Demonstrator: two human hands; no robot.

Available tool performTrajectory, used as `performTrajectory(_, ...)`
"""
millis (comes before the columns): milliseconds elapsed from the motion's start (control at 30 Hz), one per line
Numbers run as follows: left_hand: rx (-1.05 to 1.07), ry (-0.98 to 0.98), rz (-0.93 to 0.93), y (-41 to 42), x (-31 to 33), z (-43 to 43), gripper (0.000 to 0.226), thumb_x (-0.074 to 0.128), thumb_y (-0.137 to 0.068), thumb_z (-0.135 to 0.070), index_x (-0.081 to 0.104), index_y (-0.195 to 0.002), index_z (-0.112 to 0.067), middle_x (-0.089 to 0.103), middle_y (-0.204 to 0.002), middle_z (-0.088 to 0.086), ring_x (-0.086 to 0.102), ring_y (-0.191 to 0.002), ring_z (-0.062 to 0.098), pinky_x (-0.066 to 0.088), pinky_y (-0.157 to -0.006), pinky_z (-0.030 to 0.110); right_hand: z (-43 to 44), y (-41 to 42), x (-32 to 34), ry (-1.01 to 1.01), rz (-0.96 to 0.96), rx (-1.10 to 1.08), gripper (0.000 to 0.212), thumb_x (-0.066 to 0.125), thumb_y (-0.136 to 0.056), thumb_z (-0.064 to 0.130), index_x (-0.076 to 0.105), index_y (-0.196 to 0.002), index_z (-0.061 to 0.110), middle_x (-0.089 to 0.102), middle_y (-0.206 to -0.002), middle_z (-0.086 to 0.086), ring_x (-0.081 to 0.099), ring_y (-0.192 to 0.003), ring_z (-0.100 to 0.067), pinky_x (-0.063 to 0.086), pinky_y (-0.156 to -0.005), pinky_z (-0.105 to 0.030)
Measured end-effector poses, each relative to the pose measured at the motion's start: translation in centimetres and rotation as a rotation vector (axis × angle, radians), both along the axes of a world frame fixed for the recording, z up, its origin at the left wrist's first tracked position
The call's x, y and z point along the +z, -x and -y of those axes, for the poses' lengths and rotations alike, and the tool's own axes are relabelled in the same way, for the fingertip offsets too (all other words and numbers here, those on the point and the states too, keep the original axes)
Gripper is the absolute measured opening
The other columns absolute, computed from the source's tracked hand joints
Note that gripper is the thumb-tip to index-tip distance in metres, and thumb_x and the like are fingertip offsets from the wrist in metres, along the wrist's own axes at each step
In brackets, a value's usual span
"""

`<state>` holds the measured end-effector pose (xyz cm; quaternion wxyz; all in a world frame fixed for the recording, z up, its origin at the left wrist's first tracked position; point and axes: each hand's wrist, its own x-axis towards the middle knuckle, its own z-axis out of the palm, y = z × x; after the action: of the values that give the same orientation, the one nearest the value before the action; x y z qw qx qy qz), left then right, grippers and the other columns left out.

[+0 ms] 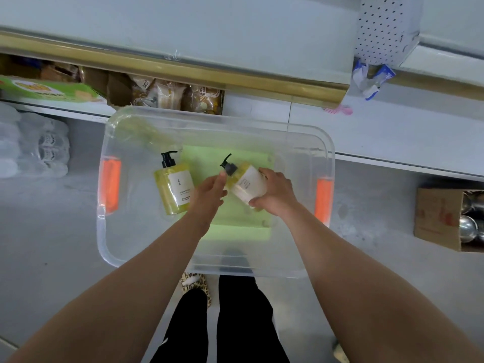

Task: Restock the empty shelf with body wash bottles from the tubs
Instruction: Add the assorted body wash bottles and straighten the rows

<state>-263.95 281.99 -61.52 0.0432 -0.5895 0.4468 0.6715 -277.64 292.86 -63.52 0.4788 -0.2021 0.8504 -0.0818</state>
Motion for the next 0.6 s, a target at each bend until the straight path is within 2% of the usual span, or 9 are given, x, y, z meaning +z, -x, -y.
performTrajectory(67, 0.019, 0.346, 0.119, -1.2, 0.3, 0.7, 0.036, 0.063, -0.092, -0.041, 0.060, -0.122, -0.020, 0.068, -0.101, -0.005, 0.066, -0.094, 0.013, 0.055, -0.089, 0.039, 0.2, -0.5, -0.2, -0.033, 0.008, -0.020, 0.098, 0.088, -0.066, 0.031, 0.036, -0.148, 0.023, 0.045, -0.132, -0.008, 0.039, -0.126, -0.030, 0.037, -0.099, -0.037)
performTrajectory(100, 0.028, 0.486, 0.202, -1.9, 0.2, 1.0, 0.041, 0.067, -0.089, -0.040, 0.057, -0.124, -0.021, 0.065, -0.103, -0.004, 0.063, -0.094, 0.013, 0.054, -0.088, 0.039, 0.3, -0.8, -0.4, -0.045, 0.006, -0.023, 0.098, 0.089, -0.065, 0.031, 0.037, -0.148, 0.022, 0.044, -0.131, -0.008, 0.039, -0.126, -0.030, 0.038, -0.099, -0.036)
performTrajectory(167, -0.003, 0.651, 0.394, -3.3, -0.4, 1.6, 0.061, 0.073, -0.082, -0.042, 0.047, -0.133, -0.020, 0.055, -0.123, 0.006, 0.052, -0.112, 0.023, 0.046, -0.096, 0.043, 0.4, -1.4, -0.7, -0.045, 0.014, -0.077, 0.099, 0.089, -0.064, 0.031, 0.036, -0.147, 0.022, 0.043, -0.131, -0.008, 0.040, -0.126, -0.029, 0.038, -0.101, -0.038)
performTrajectory(200, -0.033, 0.651, 0.494, -3.8, -0.7, 1.9, 0.073, 0.075, -0.080, -0.043, 0.042, -0.139, -0.017, 0.047, -0.133, 0.011, 0.045, -0.122, 0.029, 0.040, -0.102, 0.045, 0.3, -1.8, -0.9, -0.033, 0.034, -0.118, 0.100, 0.090, -0.063, 0.030, 0.034, -0.147, 0.023, 0.044, -0.131, -0.007, 0.041, -0.125, -0.029, 0.041, -0.103, -0.039)
performTrajectory(267, -0.045, 0.520, 0.593, -4.4, -1.5, 2.1, 0.092, 0.078, -0.077, -0.046, 0.030, -0.147, -0.012, 0.035, -0.145, 0.016, 0.035, -0.133, 0.034, 0.032, -0.109, 0.046, 0.0, -2.5, -1.3, -0.002, 0.081, -0.187, 0.103, 0.090, -0.061, 0.030, 0.032, -0.145, 0.026, 0.046, -0.128, -0.005, 0.047, -0.121, -0.028, 0.046, -0.100, -0.045)
performTrajectory(333, -0.006, 0.348, 0.591, -4.5, -2.6, 2.3, 0.102, 0.080, -0.073, -0.050, 0.025, -0.149, -0.009, 0.037, -0.145, 0.017, 0.038, -0.133, 0.036, 0.034, -0.111, 0.048, -0.4, -2.8, -1.5, 0.025, 0.103, -0.216, 0.106, 0.090, -0.057, 0.034, 0.031, -0.145, 0.029, 0.048, -0.127, -0.002, 0.051, -0.117, -0.027, 0.051, -0.095, -0.049)
performTrajectory(400, 0.039, 0.237, 0.569, -4.7, -3.7, 2.6, 0.103, 0.082, -0.068, -0.053, 0.029, -0.144, -0.009, 0.047, -0.137, 0.016, 0.047, -0.125, 0.036, 0.041, -0.105, 0.050, -0.7, -3.1, -1.8, 0.032, 0.103, -0.213, 0.108, 0.089, -0.055, 0.039, 0.031, -0.146, 0.030, 0.047, -0.127, -0.001, 0.050, -0.117, -0.026, 0.050, -0.097, -0.049)
performTrajectory(500, 0.065, 0.164, 0.528, -4.7, -4.2, 3.3, 0.098, 0.085, -0.067, -0.048, 0.033, -0.141, -0.011, 0.053, -0.129, 0.012, 0.053, -0.117, 0.033, 0.048, -0.096, 0.046, -0.9, -3.4, -2.0, 0.041, 0.083, -0.189, 0.107, 0.089, -0.057, 0.041, 0.032, -0.146, 0.028, 0.046, -0.127, -0.001, 0.049, -0.116, -0.024, 0.048, -0.099, -0.046)
performTrajectory(600, 0.093, 0.092, 0.492, -4.6, -3.9, 4.3, 0.089, 0.088, -0.065, -0.041, 0.040, -0.133, -0.010, 0.057, -0.120, 0.009, 0.055, -0.104, 0.029, 0.048, -0.086, 0.041, -0.8, -3.5, -1.6, 0.040, 0.131, -0.252, 0.097, 0.090, -0.058, 0.040, 0.040, -0.140, 0.025, 0.054, -0.124, 0.005, 0.056, -0.108, -0.019, 0.052, -0.087, -0.037)
